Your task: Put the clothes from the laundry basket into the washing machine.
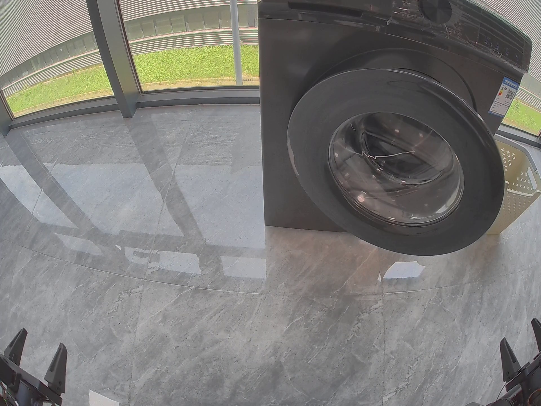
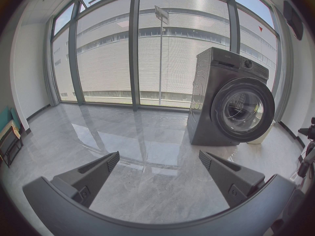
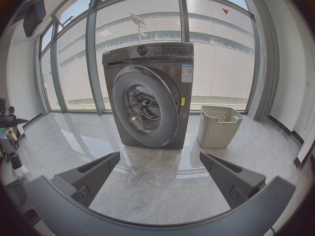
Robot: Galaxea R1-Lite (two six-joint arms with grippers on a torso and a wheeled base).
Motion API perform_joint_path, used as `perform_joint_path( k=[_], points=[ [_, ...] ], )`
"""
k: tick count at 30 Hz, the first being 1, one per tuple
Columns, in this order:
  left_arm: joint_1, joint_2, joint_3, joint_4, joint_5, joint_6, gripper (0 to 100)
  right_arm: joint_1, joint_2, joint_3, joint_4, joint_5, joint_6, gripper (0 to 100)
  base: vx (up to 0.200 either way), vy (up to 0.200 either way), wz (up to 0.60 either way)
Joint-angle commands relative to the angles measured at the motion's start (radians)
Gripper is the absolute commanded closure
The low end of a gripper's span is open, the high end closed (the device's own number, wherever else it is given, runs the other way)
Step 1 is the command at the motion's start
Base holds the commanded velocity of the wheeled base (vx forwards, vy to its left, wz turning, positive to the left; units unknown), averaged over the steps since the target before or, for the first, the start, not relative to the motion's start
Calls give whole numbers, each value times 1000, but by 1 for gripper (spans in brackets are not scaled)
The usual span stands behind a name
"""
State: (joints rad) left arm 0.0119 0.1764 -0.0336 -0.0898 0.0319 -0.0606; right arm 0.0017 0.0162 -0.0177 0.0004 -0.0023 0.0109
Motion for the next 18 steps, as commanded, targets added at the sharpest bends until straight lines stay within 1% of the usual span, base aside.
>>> perform_joint_path(
  k=[1,2,3,4,5,6,7,8,9,10,13,18],
  points=[
    [19,-117,34,22,6,21,0,1,-16,18,0,1,0,0,0,0,-600],
    [11,-118,31,39,-1,19,0,0,-16,18,0,1,1,0,0,0,-600],
    [14,-115,32,47,5,31,0,0,-16,18,0,1,1,0,0,0,-600],
    [16,-118,34,67,11,15,0,0,-16,18,0,1,0,0,0,0,-600],
    [10,-124,34,78,2,36,0,0,-16,18,0,1,0,0,0,0,-600],
    [-3,-140,34,85,-14,51,0,0,-16,18,0,1,0,0,0,0,0],
    [-15,-166,34,90,-41,76,0,0,-16,18,0,1,-2,0,0,0,0],
    [-21,-176,27,101,-63,91,0,0,-16,18,0,1,-2,0,0,0,0],
    [-20,-176,27,102,-73,87,0,0,-16,18,0,1,-2,0,0,0,0],
    [-20,-176,31,96,-70,79,0,0,-16,18,0,1,0,0,0,0,0],
    [-20,-176,32,91,-70,68,0,0,-16,18,0,1,0,0,0,0,0],
    [-18,-176,34,91,-69,70,0,0,-16,18,0,1,0,0,0,0,0]
  ],
)
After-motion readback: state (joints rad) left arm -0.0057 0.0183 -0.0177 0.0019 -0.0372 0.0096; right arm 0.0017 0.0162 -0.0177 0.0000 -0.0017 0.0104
